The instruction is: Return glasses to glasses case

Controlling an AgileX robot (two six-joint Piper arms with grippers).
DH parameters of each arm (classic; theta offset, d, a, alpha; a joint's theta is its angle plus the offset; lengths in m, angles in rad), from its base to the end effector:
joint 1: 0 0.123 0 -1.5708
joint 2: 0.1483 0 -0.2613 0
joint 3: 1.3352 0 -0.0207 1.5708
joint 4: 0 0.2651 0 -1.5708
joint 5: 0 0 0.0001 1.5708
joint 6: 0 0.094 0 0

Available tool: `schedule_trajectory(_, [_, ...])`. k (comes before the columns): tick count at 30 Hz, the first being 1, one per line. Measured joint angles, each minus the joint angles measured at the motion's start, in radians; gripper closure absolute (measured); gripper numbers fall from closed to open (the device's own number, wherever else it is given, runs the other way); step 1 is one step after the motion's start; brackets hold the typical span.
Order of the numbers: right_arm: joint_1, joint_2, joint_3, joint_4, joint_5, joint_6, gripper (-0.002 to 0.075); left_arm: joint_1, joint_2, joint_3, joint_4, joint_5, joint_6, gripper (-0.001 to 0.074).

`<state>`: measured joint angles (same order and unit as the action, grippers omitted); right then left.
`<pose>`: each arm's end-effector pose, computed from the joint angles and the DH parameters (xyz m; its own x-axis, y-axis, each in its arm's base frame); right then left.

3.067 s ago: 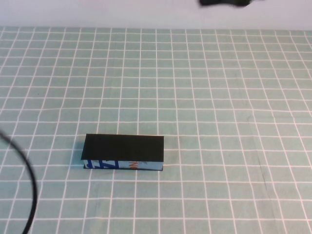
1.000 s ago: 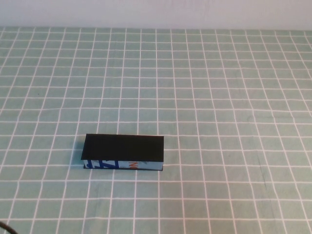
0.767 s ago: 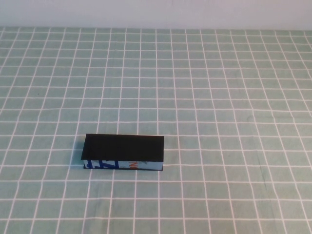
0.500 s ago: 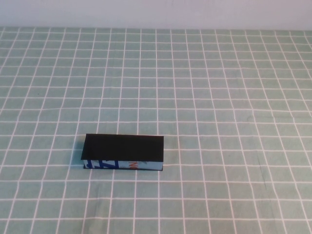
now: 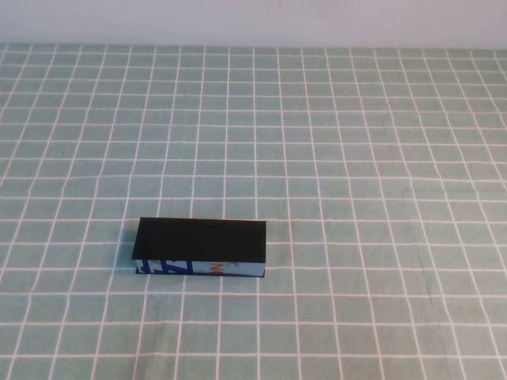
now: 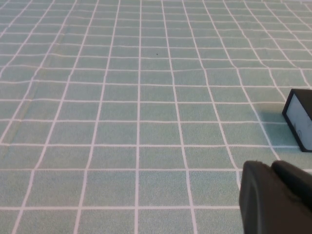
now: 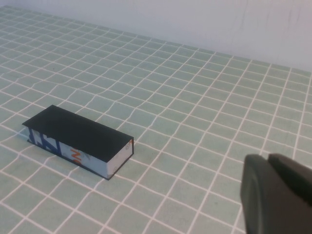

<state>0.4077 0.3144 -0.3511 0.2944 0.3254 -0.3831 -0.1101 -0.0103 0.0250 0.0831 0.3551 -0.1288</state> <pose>0.1054 0.0551 0.2753 -0.1216 -0.1644 -0.9789 -0.4936 0.8656 -0.0841 0.0940 -0.0077 0.1726 -0.2798 -0.0202 -0.9598 0.0681 0.9968 -0.0408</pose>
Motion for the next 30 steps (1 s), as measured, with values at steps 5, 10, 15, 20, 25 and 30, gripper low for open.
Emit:
schedule_trajectory(5, [0.000, 0.000, 0.000, 0.000, 0.000, 0.000, 0.0739, 0.000, 0.000, 0.000, 0.000, 0.000, 0.000, 0.0734])
schedule_trajectory(10, [0.000, 0.000, 0.000, 0.000, 0.000, 0.000, 0.0739, 0.000, 0.000, 0.000, 0.000, 0.000, 0.000, 0.0734])
schedule_trajectory(15, [0.000, 0.000, 0.000, 0.000, 0.000, 0.000, 0.0739, 0.000, 0.000, 0.000, 0.000, 0.000, 0.000, 0.0734])
schedule_trajectory(20, [-0.005, -0.009, 0.000, 0.000, 0.001, 0.000, 0.0739, 0.000, 0.000, 0.000, 0.000, 0.000, 0.000, 0.0734])
schedule_trajectory(25, [-0.080, -0.073, 0.009, 0.000, 0.027, 0.000, 0.0739, 0.000, 0.000, 0.000, 0.000, 0.000, -0.006, 0.0734])
schedule_trajectory(30, [-0.201, -0.164, 0.104, 0.000, 0.042, 0.000, 0.0739, 0.000, 0.000, 0.000, 0.000, 0.000, -0.006, 0.0734])
